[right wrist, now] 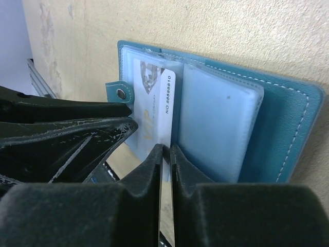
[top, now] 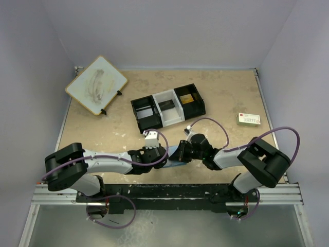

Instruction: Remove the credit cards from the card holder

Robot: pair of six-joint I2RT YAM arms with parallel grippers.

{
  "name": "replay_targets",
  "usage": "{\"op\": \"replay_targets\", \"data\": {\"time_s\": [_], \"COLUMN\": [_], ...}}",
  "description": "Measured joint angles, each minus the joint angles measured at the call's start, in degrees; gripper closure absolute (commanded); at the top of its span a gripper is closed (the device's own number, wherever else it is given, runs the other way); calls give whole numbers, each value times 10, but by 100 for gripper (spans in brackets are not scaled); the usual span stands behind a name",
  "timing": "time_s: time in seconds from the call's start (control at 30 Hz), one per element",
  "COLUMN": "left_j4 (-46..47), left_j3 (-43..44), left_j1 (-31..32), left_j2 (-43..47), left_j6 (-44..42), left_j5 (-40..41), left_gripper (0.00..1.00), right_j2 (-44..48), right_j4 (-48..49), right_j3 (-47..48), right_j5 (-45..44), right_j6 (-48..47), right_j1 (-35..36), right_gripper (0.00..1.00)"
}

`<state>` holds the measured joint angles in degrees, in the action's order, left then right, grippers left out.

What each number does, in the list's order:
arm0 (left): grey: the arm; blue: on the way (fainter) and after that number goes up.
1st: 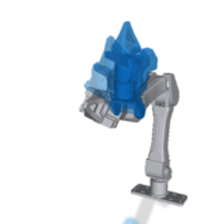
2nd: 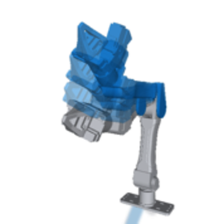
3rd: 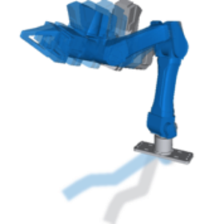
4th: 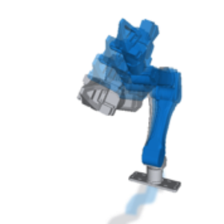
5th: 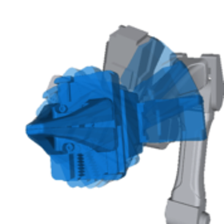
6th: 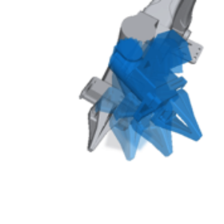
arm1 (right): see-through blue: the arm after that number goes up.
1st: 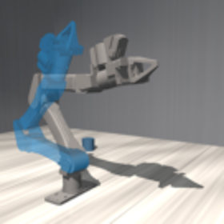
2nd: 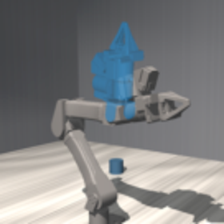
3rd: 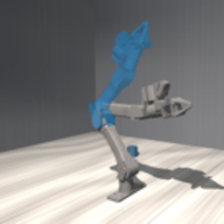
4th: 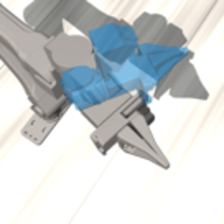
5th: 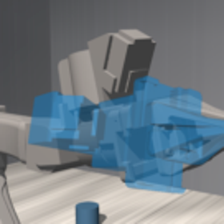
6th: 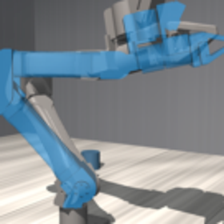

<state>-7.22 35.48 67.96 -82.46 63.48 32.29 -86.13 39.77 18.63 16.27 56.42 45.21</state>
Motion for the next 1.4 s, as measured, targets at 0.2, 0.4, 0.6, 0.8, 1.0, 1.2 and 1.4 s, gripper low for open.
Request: {"op": "replay_targets", "data": {"time_s": [0.2,0.4,0.6,0.8,1.0,1.2,1.4], "left_j4": [-2,-2,3,9,-2,-14,-16], "left_j3": [-2,-6,-6,2,23,33,34], "left_j1": [0,0,0,1,5,8,8], "left_j2": [3,7,6,-11,-35,-44,-45], "left_j6": [0,0,-3,-15,-16,-16,-16], "left_j5": [1,2,-5,-7,4,13,16], "left_gripper": [78,78,81,91,94,96,96], "right_j2": [12,30,38,38,27,-3,-26], "right_j4": [-1,5,12,13,31,69,103], "right_j3": [-2,-23,-36,-36,-36,-36,-37], "right_j5": [-3,-8,-10,-12,-8,9,32], "right_j6": [6,16,26,27,32,41,46], "right_j1": [0,-1,-3,-3,-8,-29,-56], "right_gripper": [100,100,94,83,79,79,93]}}
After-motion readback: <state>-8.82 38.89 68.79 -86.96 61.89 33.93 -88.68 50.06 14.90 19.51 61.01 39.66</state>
